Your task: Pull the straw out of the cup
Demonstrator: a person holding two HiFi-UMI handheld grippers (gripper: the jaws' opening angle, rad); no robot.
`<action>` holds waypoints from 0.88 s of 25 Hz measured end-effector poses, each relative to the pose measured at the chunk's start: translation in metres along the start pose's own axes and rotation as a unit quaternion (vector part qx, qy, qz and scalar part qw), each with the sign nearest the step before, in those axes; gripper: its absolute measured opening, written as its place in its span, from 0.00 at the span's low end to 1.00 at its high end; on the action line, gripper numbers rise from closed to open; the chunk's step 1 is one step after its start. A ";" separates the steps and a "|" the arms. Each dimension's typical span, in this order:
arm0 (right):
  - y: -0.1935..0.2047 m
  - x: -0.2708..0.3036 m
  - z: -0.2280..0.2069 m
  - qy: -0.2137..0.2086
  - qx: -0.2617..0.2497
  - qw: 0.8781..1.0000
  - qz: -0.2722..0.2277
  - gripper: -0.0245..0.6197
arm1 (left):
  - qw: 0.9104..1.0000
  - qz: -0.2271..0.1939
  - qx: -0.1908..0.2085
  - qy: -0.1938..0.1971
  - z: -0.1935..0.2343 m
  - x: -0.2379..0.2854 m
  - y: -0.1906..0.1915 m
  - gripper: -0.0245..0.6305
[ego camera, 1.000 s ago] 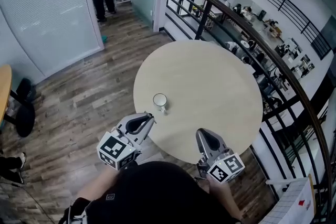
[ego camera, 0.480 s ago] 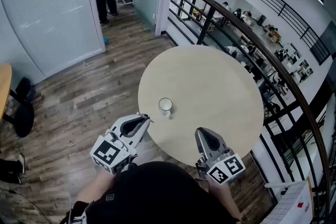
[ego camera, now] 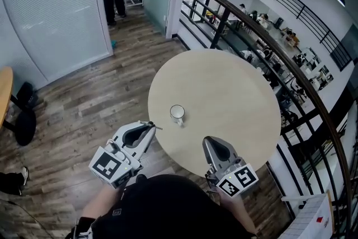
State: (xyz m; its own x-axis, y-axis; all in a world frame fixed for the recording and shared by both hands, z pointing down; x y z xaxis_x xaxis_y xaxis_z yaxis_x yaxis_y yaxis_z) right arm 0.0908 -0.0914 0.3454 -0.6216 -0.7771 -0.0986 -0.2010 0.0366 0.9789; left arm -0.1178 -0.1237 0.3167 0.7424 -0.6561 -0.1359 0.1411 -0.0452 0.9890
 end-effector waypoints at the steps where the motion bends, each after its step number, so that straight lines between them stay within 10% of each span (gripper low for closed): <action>1: 0.000 0.000 0.001 -0.001 0.001 1.000 0.000 0.07 | 1.000 0.002 0.000 -0.002 0.000 -0.001 0.001 0.08; 22: 0.005 -0.004 -0.001 0.016 -0.007 1.000 -0.001 0.07 | 0.999 0.029 -0.029 -0.005 0.005 -0.005 0.021 0.08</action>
State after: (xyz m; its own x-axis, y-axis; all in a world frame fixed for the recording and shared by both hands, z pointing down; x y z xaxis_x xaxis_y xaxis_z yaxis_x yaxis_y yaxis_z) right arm 0.0929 -0.0892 0.3504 -0.5971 -0.7966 -0.0944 -0.1912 0.0270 0.9812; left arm -0.1225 -0.1252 0.3381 0.7443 -0.6633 -0.0777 0.1364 0.0371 0.9900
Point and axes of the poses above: the fingertips, and each gripper's own axes: x forward along the fingers, z to its left, y out of its underside, the point moved 4 cm from there along -x, backward along the fingers, and after that the axes turned 5 degrees about -z, right-handed, at the moved point
